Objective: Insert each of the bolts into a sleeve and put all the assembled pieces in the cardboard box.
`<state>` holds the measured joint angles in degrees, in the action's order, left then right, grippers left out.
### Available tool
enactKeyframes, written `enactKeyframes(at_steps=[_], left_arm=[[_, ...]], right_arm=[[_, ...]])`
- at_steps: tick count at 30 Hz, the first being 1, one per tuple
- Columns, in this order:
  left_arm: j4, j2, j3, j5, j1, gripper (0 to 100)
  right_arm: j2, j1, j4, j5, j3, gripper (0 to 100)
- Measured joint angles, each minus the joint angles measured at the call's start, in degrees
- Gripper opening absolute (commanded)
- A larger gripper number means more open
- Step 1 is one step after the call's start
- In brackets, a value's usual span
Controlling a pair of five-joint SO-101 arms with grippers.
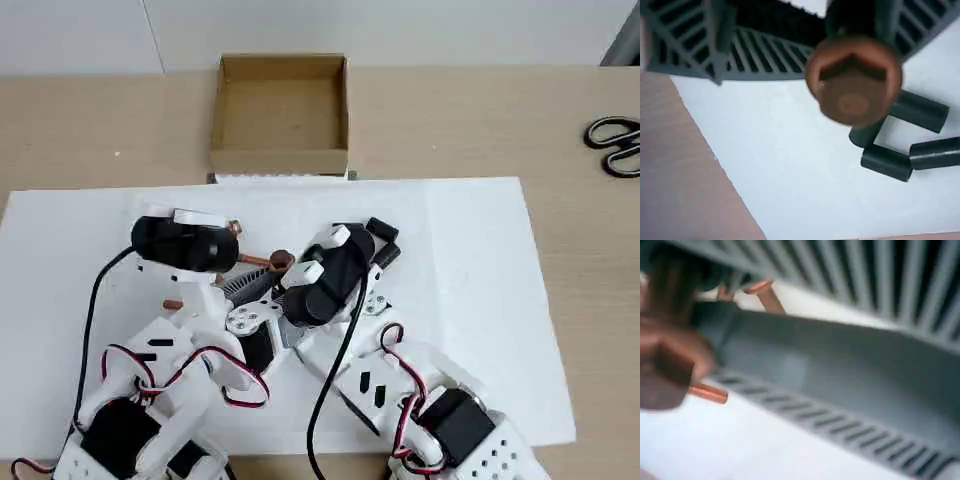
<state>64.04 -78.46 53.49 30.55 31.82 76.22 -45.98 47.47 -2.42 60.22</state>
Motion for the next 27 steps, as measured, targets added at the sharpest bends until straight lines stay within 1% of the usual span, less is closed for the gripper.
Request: enactKeyframes(at_steps=[2, 6, 10, 14, 18, 24, 27], left_arm=[[0.0, 0.0, -0.2, 0.0, 0.0, 20], [0.0, 0.0, -0.2, -2.4, -1.1, 20], [0.1, 0.3, -0.2, -7.1, -4.2, 20], [2.9, 0.0, -0.2, -11.3, -6.2, 20], [5.7, 0.0, -0.5, -11.5, -6.7, 20], [6.5, 0.3, -5.6, -8.8, -6.5, 20], [6.5, 0.0, -9.0, -8.7, -6.6, 15]], right_arm=[[0.0, 0.0, 0.0, 0.0, 0.0, 0.2], [0.0, 0.0, 0.0, 0.0, 0.0, 0.2], [0.0, 0.1, 0.0, 0.0, 0.0, 0.2], [-0.2, 0.0, 0.0, 0.0, 0.3, 0.2], [-0.2, 0.0, 0.0, 0.0, 0.4, 0.2], [-0.1, 0.2, 0.0, 0.0, 1.2, 0.2], [-0.1, 0.1, 0.0, 0.0, 2.5, 0.2]])
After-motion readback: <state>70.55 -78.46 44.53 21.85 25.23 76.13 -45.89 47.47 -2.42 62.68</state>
